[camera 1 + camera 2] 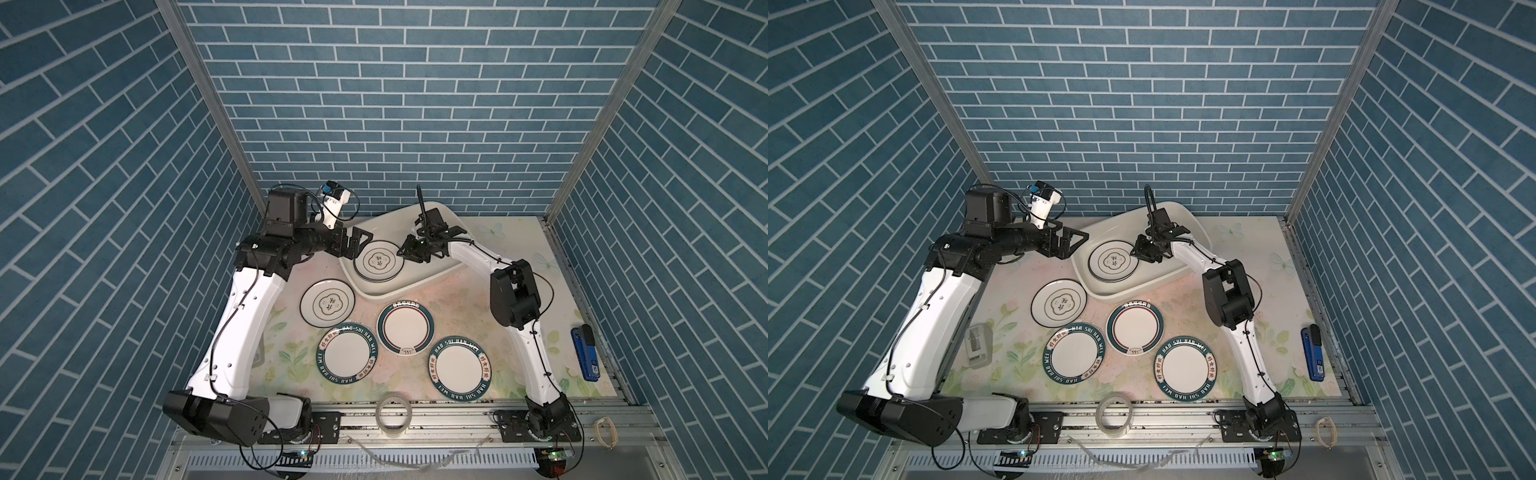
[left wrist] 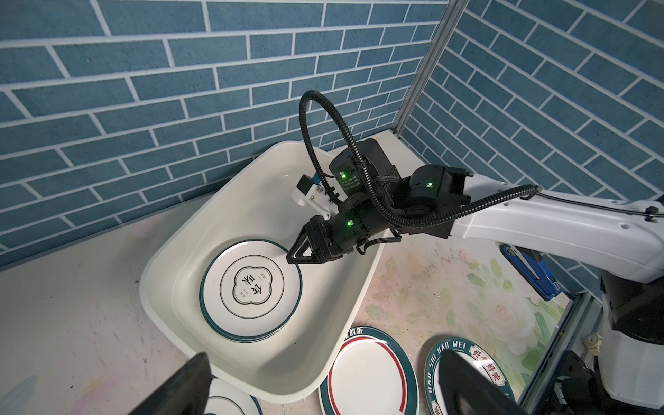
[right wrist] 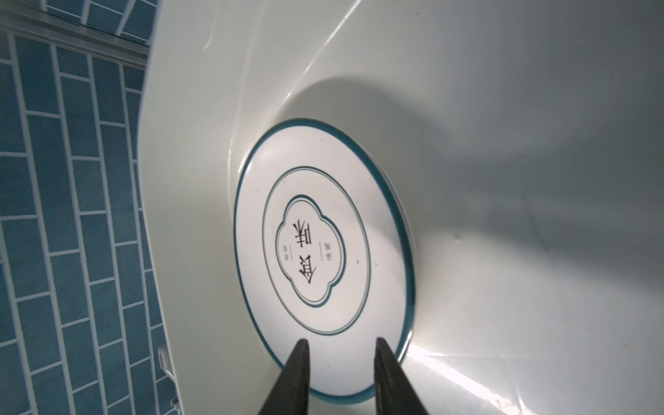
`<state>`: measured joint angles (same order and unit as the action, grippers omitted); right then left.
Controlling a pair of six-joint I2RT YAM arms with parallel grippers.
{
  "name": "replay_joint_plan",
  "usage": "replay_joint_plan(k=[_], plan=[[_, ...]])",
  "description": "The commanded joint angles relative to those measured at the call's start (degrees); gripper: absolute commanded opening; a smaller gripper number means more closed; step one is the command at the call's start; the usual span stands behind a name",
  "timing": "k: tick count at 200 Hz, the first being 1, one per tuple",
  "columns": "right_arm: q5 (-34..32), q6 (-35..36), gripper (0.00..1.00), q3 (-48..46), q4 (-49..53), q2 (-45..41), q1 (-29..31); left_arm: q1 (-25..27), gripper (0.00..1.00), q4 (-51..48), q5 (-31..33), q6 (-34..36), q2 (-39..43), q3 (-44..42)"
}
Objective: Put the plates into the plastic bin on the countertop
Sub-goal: 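Open the right gripper and withdraw it from the bin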
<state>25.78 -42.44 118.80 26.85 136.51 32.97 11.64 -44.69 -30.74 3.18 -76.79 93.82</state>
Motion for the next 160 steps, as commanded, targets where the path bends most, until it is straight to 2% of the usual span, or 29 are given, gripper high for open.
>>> replay_joint_plan(k=[1,47,78,84,119,160], plan=[[-0.86,2.61,0.32,1.17,3.45,0.11,0.34,-0.06,1.00,0.39,-0.65,-0.17,0.81,-0.26],[-5.43,5.44,0.32,1.65,6.00,-3.04,0.18,-0.04,1.00,0.14,-0.55,0.52,0.99,0.26],[-12.64,10.48,0.35,2.27,11.59,-10.41,-0.06,-0.04,1.00,-0.43,-1.34,2.40,1.19,0.09],[-13.38,11.17,0.37,1.11,12.12,-13.92,-0.17,-0.04,1.00,-0.87,-1.87,2.96,1.16,0.22],[-15.93,13.12,0.44,-12.94,12.72,-30.97,-1.65,-0.04,0.99,-3.24,-5.86,5.89,0.75,0.15],[-16.29,9.33,0.48,-39.75,11.12,-53.95,-4.12,0.07,1.00,-4.35,-10.64,7.60,1.08,-1.60]])
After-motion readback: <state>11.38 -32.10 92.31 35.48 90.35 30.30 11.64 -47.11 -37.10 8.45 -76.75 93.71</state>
